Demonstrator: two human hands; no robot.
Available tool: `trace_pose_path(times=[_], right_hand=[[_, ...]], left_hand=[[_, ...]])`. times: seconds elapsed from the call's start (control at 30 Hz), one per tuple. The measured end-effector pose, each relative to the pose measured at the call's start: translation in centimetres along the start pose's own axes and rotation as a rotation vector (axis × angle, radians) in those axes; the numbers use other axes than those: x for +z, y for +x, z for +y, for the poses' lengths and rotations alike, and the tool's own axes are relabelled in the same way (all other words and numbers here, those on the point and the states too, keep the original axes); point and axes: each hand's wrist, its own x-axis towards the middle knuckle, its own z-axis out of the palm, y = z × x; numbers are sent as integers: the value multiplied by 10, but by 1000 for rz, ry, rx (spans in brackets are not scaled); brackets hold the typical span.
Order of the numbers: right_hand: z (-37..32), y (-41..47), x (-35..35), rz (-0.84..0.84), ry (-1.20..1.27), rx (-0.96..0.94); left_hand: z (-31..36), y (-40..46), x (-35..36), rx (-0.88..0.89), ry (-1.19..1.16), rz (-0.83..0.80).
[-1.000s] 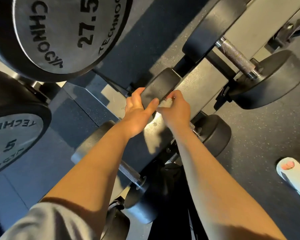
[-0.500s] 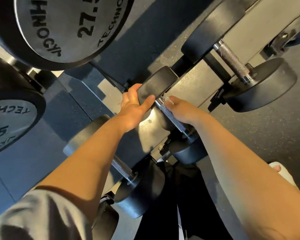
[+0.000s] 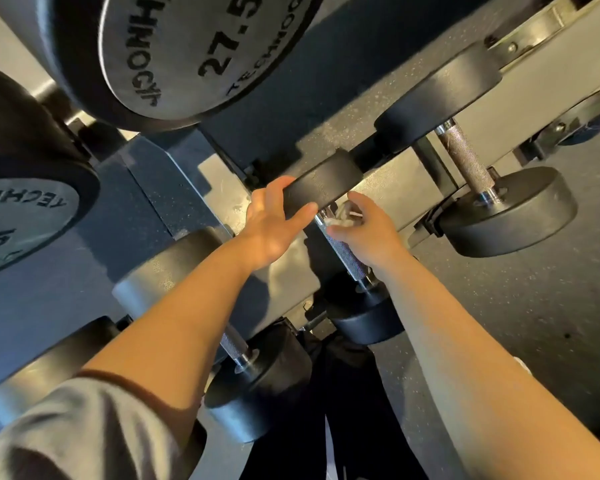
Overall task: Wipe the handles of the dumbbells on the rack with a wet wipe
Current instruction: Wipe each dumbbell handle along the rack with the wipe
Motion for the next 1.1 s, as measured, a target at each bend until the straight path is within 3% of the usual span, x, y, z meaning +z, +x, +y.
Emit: trace_pose_path(times=[0.1, 0.2, 0.27, 0.4, 0.57, 0.67, 0.73, 0.93, 1.0, 1.1], right_hand=[[-5, -8, 25, 158, 20, -41], [5, -21, 33, 121, -77, -156], [17, -27, 27, 110, -217, -318], [29, -12, 16, 253, -523, -672], [19, 8, 18, 339, -612, -855], [20, 12, 19, 276, -588, -835], [21, 11, 13, 143, -632, -793], [26, -12, -25, -380, -1130, -426], [28, -15, -28, -385, -1132, -416], [26, -10, -20, -14, -566, -444]], left_hand=[[0, -1, 0, 2, 3, -5], [1, -2, -1, 7, -11, -6], [1, -4, -2, 11, -5, -10], [2, -5, -2, 28, 12, -10], [1, -5, -1, 33, 16, 6], [1, -4, 0, 36, 9, 28], [0, -5, 0, 32, 7, 28], [1, -7, 0, 36, 13, 5], [2, -8, 1, 34, -6, 9], [3, -9, 2, 40, -22, 6]])
